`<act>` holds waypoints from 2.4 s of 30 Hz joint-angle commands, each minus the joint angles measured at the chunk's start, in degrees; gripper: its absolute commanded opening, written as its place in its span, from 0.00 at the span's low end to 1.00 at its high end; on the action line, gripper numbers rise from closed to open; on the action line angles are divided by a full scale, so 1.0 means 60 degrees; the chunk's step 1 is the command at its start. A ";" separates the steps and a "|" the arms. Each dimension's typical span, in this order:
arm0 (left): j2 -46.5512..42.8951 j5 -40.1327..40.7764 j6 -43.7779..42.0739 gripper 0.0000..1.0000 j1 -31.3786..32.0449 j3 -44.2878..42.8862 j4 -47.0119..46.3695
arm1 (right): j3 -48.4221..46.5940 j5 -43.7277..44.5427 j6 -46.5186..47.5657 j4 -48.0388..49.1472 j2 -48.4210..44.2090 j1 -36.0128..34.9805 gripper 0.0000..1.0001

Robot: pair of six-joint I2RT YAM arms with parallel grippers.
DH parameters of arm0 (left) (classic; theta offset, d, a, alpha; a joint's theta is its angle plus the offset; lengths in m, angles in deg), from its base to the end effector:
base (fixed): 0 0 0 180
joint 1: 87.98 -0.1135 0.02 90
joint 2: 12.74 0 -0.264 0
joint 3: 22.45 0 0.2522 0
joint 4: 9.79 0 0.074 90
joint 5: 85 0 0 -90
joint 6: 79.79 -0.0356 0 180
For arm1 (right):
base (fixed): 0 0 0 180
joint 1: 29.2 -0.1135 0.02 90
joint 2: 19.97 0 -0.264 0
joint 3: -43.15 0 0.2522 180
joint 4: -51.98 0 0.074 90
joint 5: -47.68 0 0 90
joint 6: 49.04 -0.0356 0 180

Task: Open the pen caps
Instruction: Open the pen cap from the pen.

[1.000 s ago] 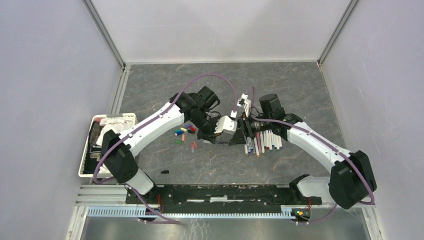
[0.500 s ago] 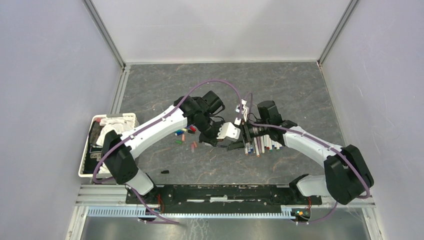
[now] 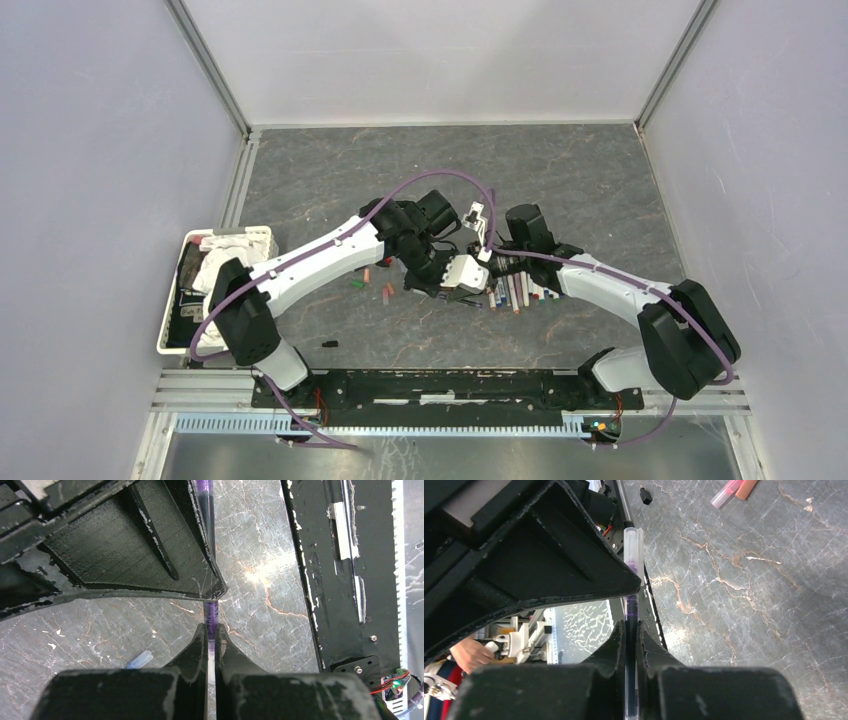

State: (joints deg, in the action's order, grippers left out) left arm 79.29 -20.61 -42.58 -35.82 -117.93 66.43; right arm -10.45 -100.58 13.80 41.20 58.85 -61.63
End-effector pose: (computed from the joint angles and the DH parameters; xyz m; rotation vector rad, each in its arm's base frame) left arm 0.1796 -0.2562 0.2912 2.2583 1.6140 -0.6282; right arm 0.2133 0.1714 0.2105 -0.7460 2.2312 1.6675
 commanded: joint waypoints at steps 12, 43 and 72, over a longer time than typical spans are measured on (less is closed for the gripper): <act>-0.0834 0.0437 -0.0176 0.78 -0.0762 -0.0098 -0.0451 | 0.0394 0.0198 0.0282 0.0037 -0.0474 0.0053 0.00; -0.0355 -0.0579 -0.0601 0.02 -0.0948 0.1093 -0.0876 | 0.0661 0.0625 -0.1430 0.2030 -0.0424 0.0004 0.29; -0.0217 0.2893 -0.4013 0.02 -0.4137 0.0522 -0.0100 | 0.1833 0.2775 0.1336 -0.2161 -0.2131 -0.0306 0.00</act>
State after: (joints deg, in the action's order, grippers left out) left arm 77.58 -12.30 -58.30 -51.38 -109.95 61.22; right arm -4.26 -87.84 16.84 38.30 52.16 -63.90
